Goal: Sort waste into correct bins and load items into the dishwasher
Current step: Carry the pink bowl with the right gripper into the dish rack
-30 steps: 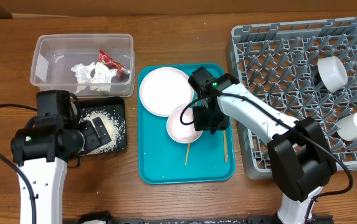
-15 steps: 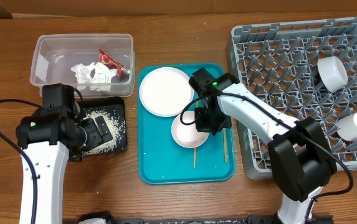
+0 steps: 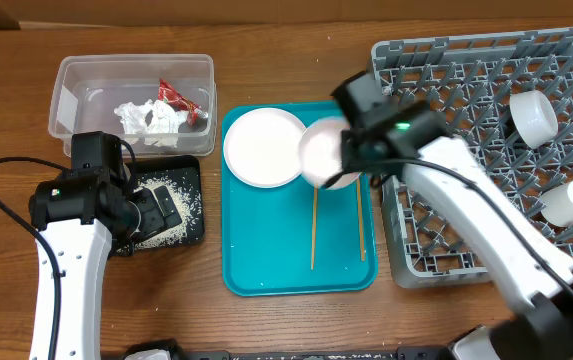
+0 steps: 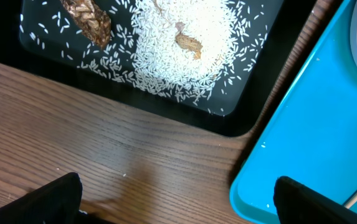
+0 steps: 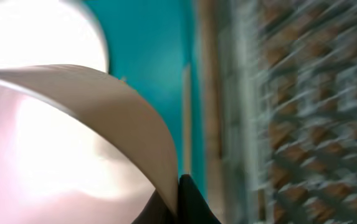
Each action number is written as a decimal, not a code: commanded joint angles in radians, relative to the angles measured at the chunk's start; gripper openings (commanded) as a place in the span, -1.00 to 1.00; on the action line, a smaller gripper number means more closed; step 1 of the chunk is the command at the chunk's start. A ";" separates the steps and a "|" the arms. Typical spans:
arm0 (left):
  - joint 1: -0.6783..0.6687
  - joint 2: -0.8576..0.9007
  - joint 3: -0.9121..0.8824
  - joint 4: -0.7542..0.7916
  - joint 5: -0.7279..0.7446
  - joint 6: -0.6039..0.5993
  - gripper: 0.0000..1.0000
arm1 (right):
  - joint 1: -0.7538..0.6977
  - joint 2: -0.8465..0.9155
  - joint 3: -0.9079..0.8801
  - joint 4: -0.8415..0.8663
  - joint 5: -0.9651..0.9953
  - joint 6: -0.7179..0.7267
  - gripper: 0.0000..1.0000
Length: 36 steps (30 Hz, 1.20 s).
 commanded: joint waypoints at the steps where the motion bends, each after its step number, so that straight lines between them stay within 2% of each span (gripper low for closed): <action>1: 0.006 0.007 0.008 0.001 0.008 -0.010 0.99 | -0.052 -0.069 0.025 0.037 0.264 0.001 -0.92; 9: 0.006 0.007 0.008 0.001 0.008 -0.010 0.99 | -0.197 -0.079 0.025 0.252 0.629 -0.006 -0.92; 14: 0.006 0.007 0.008 0.001 0.008 -0.010 1.00 | -0.324 -0.076 0.025 0.437 0.653 -0.010 -0.92; 21: 0.006 0.007 0.008 0.001 0.008 -0.010 1.00 | -0.488 0.011 0.025 0.692 0.653 -0.272 -0.92; 25: 0.006 0.007 0.008 0.001 0.008 -0.010 1.00 | -0.561 0.105 0.025 0.816 0.655 -0.372 -0.92; 31: 0.006 0.007 0.008 0.001 0.008 -0.010 0.99 | -0.607 0.285 0.025 0.948 0.698 -0.548 -0.92; 36: 0.006 0.007 0.008 0.001 0.008 -0.010 1.00 | -0.605 0.417 0.025 0.989 0.747 -0.557 -0.92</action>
